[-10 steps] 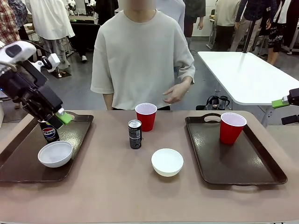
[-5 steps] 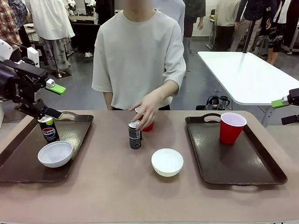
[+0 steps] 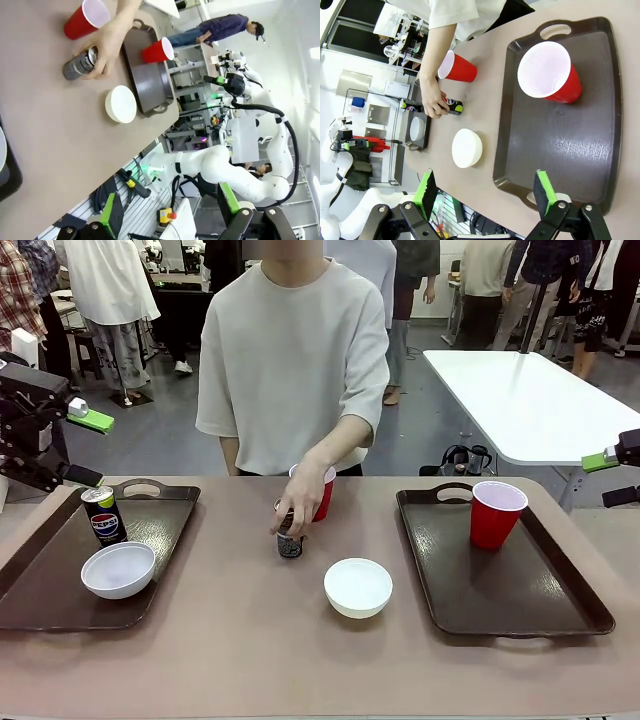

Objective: Prepare tableware on both trays.
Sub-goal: Pick up a Picnic Bowl from the table and place it on a Handle tray.

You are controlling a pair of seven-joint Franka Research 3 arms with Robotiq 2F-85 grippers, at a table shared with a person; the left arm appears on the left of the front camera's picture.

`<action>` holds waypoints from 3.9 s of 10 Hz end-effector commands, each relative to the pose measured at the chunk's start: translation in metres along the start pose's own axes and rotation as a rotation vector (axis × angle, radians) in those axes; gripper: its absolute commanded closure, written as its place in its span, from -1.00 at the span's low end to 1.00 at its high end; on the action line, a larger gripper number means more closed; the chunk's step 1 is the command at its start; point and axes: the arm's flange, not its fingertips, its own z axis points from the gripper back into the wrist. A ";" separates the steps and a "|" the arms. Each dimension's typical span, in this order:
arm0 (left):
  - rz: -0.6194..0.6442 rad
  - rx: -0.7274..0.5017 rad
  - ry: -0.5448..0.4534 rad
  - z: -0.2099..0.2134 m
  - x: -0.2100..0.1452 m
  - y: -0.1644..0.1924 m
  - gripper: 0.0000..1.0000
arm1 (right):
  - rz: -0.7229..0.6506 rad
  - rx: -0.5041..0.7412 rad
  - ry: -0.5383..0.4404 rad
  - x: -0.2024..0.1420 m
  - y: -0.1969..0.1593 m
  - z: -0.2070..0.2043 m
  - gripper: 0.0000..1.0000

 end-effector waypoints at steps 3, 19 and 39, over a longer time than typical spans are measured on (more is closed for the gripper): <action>0.002 -0.014 0.039 -0.015 0.006 0.007 -1.00 | 0.016 0.028 -0.011 0.002 -0.002 -0.002 -1.00; 0.002 -0.014 0.039 -0.015 0.006 0.007 -1.00 | 0.305 -0.308 0.231 -0.030 0.117 -0.111 -1.00; 0.002 -0.014 0.039 -0.015 0.006 0.007 -1.00 | 0.280 -0.612 0.354 -0.064 0.183 -0.129 -1.00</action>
